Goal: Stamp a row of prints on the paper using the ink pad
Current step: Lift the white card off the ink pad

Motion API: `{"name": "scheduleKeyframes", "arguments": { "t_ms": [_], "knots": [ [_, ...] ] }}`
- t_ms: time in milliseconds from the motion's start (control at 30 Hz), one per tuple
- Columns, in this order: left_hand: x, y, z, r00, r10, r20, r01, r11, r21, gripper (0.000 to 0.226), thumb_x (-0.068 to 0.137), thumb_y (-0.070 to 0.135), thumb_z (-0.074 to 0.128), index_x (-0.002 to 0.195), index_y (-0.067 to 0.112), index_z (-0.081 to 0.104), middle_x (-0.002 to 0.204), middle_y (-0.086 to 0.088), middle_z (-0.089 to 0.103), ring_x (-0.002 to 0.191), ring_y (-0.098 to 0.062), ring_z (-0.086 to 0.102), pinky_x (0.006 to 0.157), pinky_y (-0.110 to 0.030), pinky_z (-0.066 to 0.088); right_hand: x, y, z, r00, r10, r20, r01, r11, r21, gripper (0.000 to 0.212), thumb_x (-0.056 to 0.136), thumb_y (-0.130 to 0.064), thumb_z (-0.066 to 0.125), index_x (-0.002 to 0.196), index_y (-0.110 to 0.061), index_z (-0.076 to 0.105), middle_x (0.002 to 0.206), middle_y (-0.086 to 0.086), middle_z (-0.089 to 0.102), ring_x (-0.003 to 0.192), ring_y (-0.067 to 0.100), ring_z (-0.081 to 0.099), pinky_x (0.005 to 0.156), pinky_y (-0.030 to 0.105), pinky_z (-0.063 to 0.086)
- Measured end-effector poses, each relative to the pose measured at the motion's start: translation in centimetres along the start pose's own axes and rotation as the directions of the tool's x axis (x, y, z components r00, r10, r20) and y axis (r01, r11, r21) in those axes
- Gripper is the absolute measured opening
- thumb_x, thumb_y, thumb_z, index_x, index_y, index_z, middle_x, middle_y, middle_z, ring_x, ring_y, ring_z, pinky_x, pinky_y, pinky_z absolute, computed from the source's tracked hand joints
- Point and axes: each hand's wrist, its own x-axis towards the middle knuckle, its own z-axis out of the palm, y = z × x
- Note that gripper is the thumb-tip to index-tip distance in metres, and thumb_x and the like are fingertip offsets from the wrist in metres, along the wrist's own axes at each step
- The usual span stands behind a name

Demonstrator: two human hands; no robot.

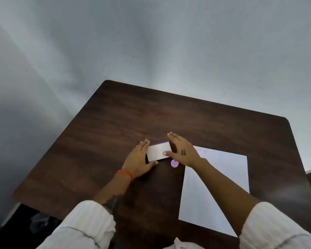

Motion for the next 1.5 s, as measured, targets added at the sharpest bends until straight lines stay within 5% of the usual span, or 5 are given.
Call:
{"name": "scheduleKeyframes", "arguments": {
  "t_ms": [200,867,1300,1500],
  "knots": [
    [0.6,-0.3,0.1,1.000,0.000,0.029,-0.001,1.000,0.013,0.080,0.081,0.040,0.064,0.143,0.015,0.020,0.153,-0.007,0.027,0.140,-0.022,0.026,0.115,-0.035,0.023,1.4,0.0,0.0,0.972,0.002,0.236,0.049,0.977,-0.208,0.081,0.080,-0.032,0.067,0.145,-0.016,0.021,0.156,0.004,0.024,0.141,0.024,0.024,0.115,0.037,0.025],
    [1.3,-0.4,-0.5,0.998,0.048,-0.038,-0.049,0.999,-0.017,0.074,0.075,0.031,0.073,0.136,0.011,0.038,0.146,-0.007,0.041,0.136,-0.020,0.036,0.114,-0.033,0.027,2.4,-0.2,-0.6,0.966,0.006,0.257,0.070,0.956,-0.285,0.073,0.080,-0.025,0.069,0.141,-0.011,0.032,0.150,0.010,0.036,0.135,0.028,0.036,0.113,0.037,0.029],
    [-0.6,-4.0,-4.7,0.957,0.017,-0.288,-0.042,0.996,-0.083,0.072,0.068,0.026,0.079,0.131,0.012,0.047,0.140,-0.006,0.049,0.134,-0.019,0.040,0.110,-0.031,0.030,4.9,-5.2,-0.9,0.956,-0.237,0.176,0.275,0.930,-0.245,0.074,0.076,-0.026,0.072,0.139,-0.012,0.036,0.146,0.010,0.042,0.133,0.026,0.037,0.110,0.036,0.031],
    [-3.3,-7.4,-4.3,0.964,-0.092,-0.252,0.068,0.993,-0.099,0.075,0.067,0.029,0.080,0.132,0.014,0.046,0.140,-0.005,0.049,0.134,-0.018,0.039,0.111,-0.030,0.028,5.7,-7.2,2.3,0.917,-0.308,0.256,0.374,0.887,-0.273,0.076,0.075,-0.034,0.072,0.139,-0.013,0.037,0.145,0.005,0.044,0.127,0.024,0.037,0.104,0.034,0.033]
  ]
}}
